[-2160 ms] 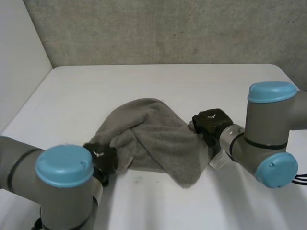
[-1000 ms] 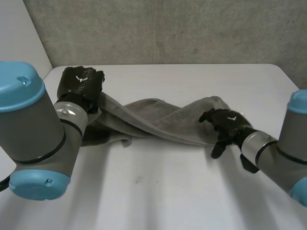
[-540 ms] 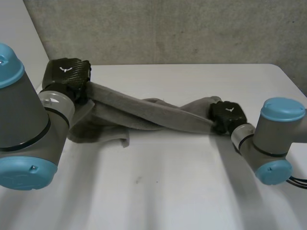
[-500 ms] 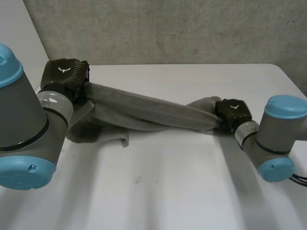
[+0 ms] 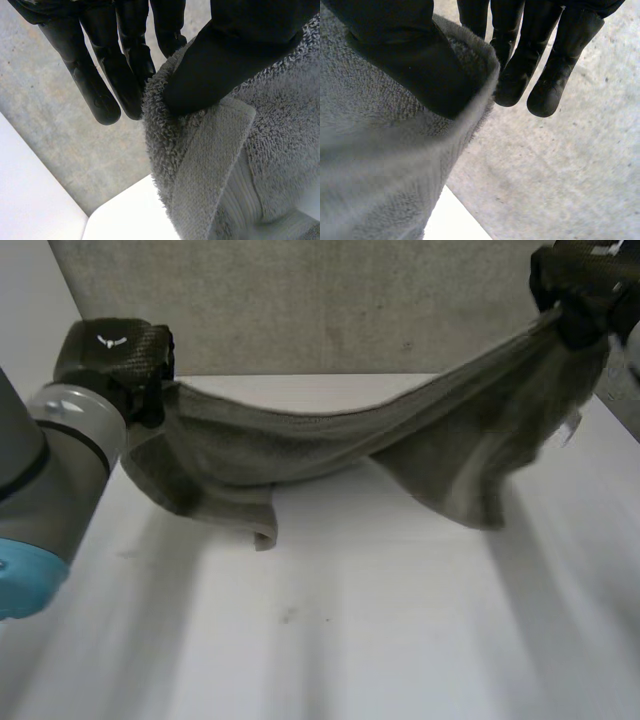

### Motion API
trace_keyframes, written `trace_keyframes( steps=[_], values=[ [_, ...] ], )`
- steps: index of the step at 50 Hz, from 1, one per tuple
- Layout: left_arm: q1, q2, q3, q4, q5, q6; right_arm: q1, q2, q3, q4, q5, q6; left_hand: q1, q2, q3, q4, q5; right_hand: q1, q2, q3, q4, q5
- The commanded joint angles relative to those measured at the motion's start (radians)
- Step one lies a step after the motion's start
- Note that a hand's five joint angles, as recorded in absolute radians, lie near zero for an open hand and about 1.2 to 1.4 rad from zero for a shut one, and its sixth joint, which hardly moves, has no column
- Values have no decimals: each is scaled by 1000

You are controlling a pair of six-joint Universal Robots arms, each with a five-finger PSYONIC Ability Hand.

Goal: Fold the towel.

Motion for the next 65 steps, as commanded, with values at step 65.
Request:
trace_keyframes(
  steps=[65],
  values=[
    [231,-479,-7,178,305,212,59,562,129,-322,-48,-116,199,179,180,178,191,279,61,45,38,231]
  ],
)
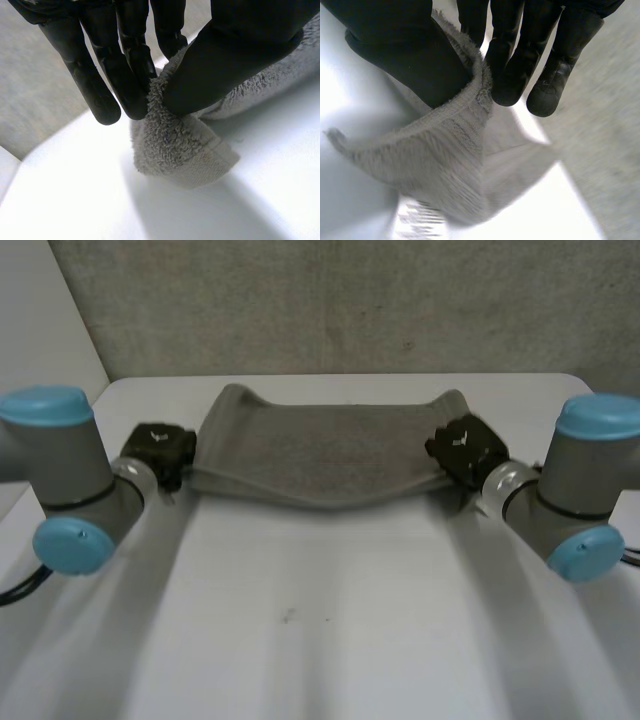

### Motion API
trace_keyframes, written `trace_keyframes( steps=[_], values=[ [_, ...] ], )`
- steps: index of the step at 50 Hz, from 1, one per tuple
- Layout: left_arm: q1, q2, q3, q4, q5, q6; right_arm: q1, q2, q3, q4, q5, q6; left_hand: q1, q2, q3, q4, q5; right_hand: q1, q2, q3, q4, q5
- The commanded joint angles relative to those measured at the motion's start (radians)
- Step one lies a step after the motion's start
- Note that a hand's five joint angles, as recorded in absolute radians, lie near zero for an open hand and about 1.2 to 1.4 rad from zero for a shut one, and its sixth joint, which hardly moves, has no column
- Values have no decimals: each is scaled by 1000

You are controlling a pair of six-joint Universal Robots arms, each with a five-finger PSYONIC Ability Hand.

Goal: Fold the towel.

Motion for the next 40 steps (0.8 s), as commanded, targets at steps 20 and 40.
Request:
trace_keyframes(
  steps=[20,40],
  values=[
    [-4,141,-163,35,0,113,-194,-31,97,95,104,617,197,179,180,178,191,-493,-704,-722,-727,-572],
    [-5,321,-217,-30,-13,113,-199,-350,126,154,67,347,197,179,180,178,191,272,61,43,38,194]
  ],
)
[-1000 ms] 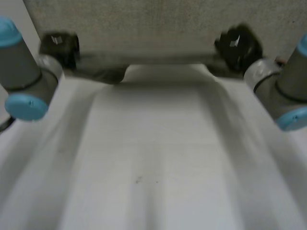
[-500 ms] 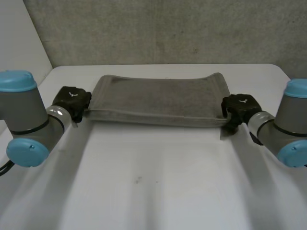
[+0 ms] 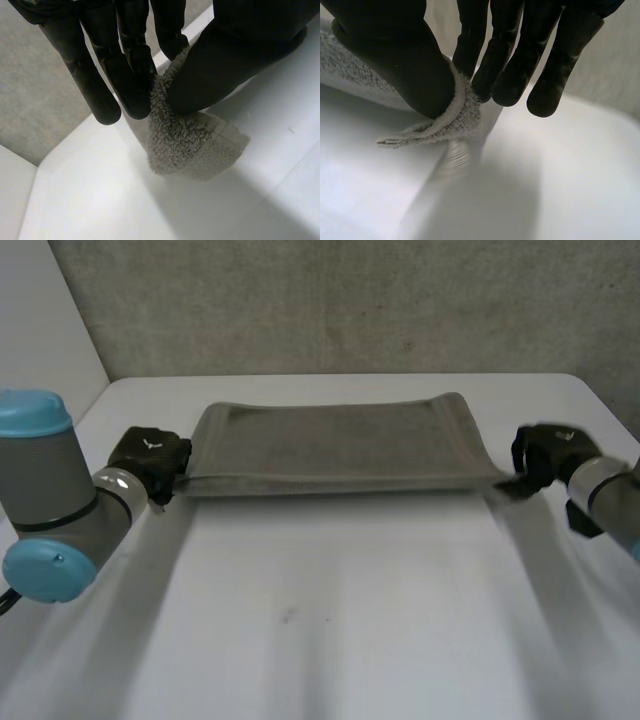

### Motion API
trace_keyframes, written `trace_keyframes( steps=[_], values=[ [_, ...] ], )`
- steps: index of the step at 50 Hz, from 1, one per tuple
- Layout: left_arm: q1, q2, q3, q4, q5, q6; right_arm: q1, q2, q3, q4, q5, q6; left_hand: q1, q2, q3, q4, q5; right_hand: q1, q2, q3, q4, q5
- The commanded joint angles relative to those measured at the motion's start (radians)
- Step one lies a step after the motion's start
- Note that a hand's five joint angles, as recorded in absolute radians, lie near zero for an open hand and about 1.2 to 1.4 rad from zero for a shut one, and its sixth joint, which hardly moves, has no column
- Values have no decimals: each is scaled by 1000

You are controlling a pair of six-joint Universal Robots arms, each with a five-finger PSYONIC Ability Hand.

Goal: Fold the towel.

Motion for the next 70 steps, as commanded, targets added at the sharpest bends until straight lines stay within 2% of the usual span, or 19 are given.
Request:
trace_keyframes(
  steps=[1,7,13,19,23,27,32,35,37,38,40,41,43,44,47,52,59,65,70],
  values=[
    [2,197,-17,-76,-2,0,11,-243,0,67,10,-326,197,179,180,178,191,257,52,44,38,280],
    [13,404,61,-175,-7,-8,7,-466,-90,152,29,-505,197,179,180,178,191,257,52,44,38,280],
    [33,468,135,-252,-30,-8,-2,-518,-194,270,27,-514,197,179,180,178,191,257,52,44,38,280],
    [43,408,153,-303,-33,1,10,-426,-229,460,23,-646,197,179,180,178,191,257,52,44,38,280],
    [42,234,191,-324,-34,6,13,-279,-212,543,44,-795,197,179,180,178,191,257,52,44,38,280],
    [39,95,247,-353,-37,4,25,-182,-218,540,46,-820,197,179,180,178,191,257,52,44,38,280],
    [20,-167,517,-434,-40,4,51,-3,-333,424,73,-812,197,179,180,178,191,257,52,44,38,280],
    [14,-216,621,-459,-40,4,85,43,-429,307,113,-806,197,179,180,178,191,257,52,44,38,280],
    [-1,-273,853,-481,-40,4,102,45,-475,235,130,-788,197,179,180,178,191,257,52,44,38,280],
    [-1,-273,854,-481,-40,4,102,45,-476,235,130,-787,197,179,180,178,191,257,52,44,38,280],
    [-3,-285,1077,-459,-34,-11,120,23,-539,49,142,-726,197,179,180,178,191,257,52,44,38,280],
    [-3,-285,1078,-459,-34,-11,120,23,-539,48,142,-726,197,179,180,178,191,257,52,44,38,280],
    [-3,-285,1252,-349,-39,-14,126,-61,-511,-189,141,-635,197,179,180,178,191,257,52,44,38,280],
    [-3,-285,1253,-349,-39,-14,126,-61,-511,-190,141,-634,197,179,180,178,191,257,52,44,38,280],
    [0,-275,1337,-275,-42,-45,123,-148,-420,-390,141,-574,197,179,180,178,191,257,52,44,38,280],
    [11,-256,1319,-321,-39,-155,125,-207,-318,-423,135,-570,197,179,180,178,191,257,52,44,38,280],
    [25,-265,1085,-542,-23,-237,125,-135,-228,-189,57,-573,197,179,180,178,191,257,52,44,38,280],
    [25,-265,846,-498,-22,-234,128,-9,-171,-65,40,-617,197,179,180,178,191,257,52,44,38,280],
    [26,-259,542,-311,-23,-221,128,77,-142,-60,40,-632,197,179,180,178,191,257,52,44,38,280]
  ],
)
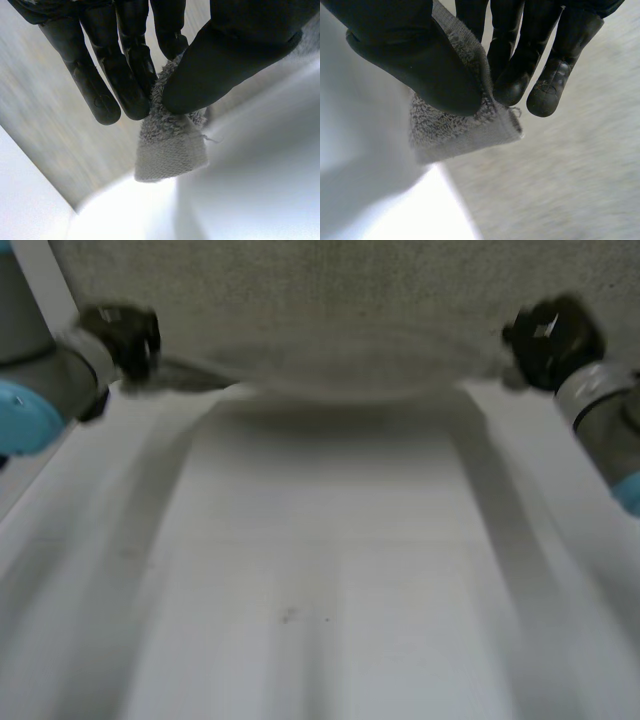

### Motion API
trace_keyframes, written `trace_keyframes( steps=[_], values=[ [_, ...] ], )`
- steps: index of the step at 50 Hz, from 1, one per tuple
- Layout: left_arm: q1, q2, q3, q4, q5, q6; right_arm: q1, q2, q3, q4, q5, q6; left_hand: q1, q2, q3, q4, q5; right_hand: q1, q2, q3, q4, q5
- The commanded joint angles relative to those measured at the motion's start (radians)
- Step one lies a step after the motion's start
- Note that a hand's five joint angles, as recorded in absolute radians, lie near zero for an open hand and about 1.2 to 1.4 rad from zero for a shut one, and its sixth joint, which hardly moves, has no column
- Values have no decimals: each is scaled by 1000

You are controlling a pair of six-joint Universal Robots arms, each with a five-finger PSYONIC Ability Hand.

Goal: Fold the towel.

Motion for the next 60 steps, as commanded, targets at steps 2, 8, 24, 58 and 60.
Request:
trace_keyframes(
  steps=[2,8,24,58,60],
  values=[
    [1,14,-426,235,-1,32,1,161,47,48,-3,-34,190,179,179,178,191,165,52,34,38,185],
    [1,84,-671,341,1,68,0,151,105,66,5,-34,190,179,179,178,191,165,52,34,38,185],
    [5,572,-1279,462,-1,240,-25,-223,482,294,-21,-110,190,179,179,178,191,165,52,34,38,185],
    [-39,75,-788,634,-40,506,-28,224,155,-39,-54,-355,190,179,179,178,191,165,52,34,38,185],
    [-44,27,-726,634,-69,508,-26,252,129,-72,-57,-342,190,179,179,178,191,165,52,34,38,185]
  ],
)
